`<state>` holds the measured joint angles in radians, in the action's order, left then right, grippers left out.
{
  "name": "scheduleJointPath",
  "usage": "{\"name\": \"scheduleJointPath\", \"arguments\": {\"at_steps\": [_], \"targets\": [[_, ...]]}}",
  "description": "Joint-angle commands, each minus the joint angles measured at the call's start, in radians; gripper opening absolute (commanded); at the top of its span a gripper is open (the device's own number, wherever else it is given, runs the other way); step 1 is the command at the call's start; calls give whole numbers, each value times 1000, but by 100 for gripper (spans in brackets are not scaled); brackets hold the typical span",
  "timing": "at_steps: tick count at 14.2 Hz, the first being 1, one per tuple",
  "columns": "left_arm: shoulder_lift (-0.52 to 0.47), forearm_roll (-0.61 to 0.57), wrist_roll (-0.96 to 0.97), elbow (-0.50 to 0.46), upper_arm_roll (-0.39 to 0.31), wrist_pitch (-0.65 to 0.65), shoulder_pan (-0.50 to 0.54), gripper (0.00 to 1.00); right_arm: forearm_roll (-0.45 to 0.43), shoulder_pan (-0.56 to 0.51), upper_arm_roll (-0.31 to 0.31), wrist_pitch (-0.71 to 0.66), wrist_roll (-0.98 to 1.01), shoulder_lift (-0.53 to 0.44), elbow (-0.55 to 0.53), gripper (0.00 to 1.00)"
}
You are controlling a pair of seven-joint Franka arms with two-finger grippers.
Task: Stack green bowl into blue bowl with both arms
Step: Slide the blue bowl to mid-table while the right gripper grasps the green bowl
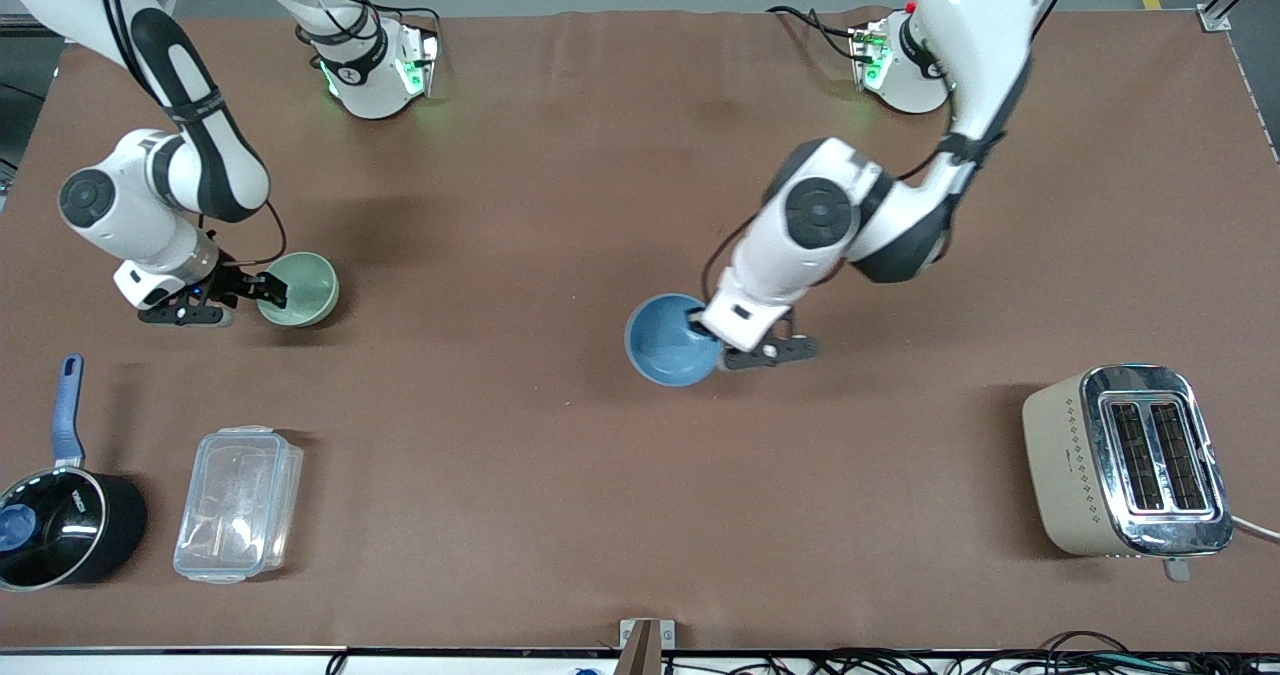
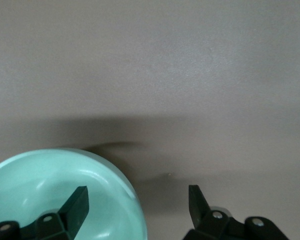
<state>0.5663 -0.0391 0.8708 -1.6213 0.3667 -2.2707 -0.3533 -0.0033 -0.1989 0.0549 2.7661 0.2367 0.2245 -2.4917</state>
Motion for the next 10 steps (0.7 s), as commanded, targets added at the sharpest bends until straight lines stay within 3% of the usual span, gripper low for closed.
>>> {"name": "scheduleJointPath", "arguments": {"at_steps": [1,3,8,10], "targets": [[136,-19,91,127,-12,0,-94,0,11,-4,-10,159,15,-34,-131,88],[164,-18,117,138,-14,-12,-125,0,11,-2,-10,153,16,-34,-130,76],[214,-19,132,135,-14,-73,-173,2,11,10,-12,150,15,-34,-121,21],[228,-21,131,135,-15,-73,-173,3,11,18,-12,130,13,-34,-105,7]]}}
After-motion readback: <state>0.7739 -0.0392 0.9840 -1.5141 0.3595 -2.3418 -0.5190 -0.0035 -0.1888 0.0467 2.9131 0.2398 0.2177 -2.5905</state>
